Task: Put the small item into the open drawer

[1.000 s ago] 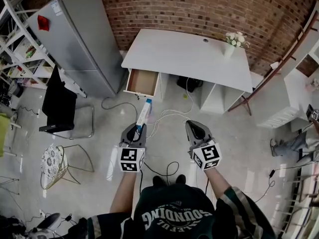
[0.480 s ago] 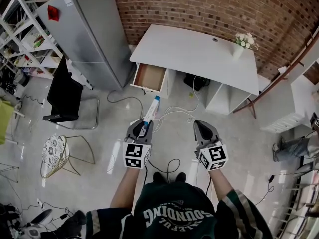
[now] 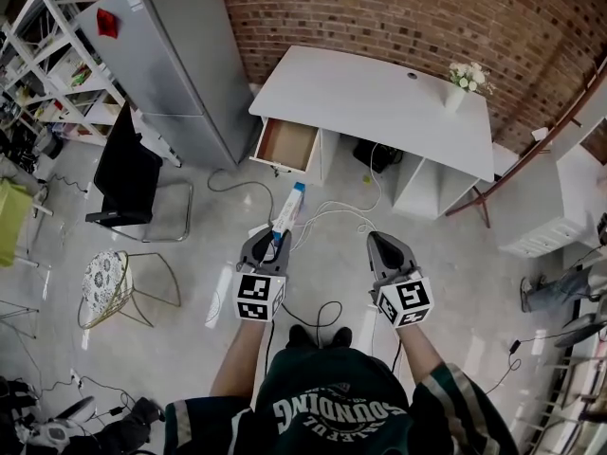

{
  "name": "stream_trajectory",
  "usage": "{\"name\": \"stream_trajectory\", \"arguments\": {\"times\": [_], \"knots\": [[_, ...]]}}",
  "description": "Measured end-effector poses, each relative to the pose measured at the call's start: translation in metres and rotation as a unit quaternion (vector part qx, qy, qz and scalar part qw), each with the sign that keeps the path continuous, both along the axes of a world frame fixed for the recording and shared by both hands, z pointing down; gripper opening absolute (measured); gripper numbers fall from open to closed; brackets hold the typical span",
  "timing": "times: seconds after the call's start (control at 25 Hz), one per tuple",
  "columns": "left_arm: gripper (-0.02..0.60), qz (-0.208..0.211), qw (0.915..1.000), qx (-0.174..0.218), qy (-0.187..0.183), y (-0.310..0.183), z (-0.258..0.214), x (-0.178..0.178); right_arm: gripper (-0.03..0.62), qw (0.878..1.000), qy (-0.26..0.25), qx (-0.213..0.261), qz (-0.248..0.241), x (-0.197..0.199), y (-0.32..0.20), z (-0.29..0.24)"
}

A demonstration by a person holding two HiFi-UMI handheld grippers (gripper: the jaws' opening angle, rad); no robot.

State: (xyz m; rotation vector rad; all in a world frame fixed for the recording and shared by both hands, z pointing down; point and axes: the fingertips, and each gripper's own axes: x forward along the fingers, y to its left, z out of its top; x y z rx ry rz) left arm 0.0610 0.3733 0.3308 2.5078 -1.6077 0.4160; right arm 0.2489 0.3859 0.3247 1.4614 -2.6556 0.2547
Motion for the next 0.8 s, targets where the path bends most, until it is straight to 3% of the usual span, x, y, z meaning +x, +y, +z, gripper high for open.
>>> {"name": "stream_trajectory", "arguments": {"times": [0.44, 0.8], "knots": [[0.095, -0.053, 0.9986, 0.001, 0.005, 0.020, -0.003, 0.011, 0.025, 0.999, -0.009, -0.004, -0.036, 0.026, 0.010, 0.002], [0.097, -0.058, 0.9982, 0.001, 0.013, -0.015, 0.003, 0.012, 0.025, 0.999, 0.004, 0.003, -0.046, 0.023, -0.014, 0.005]]}}
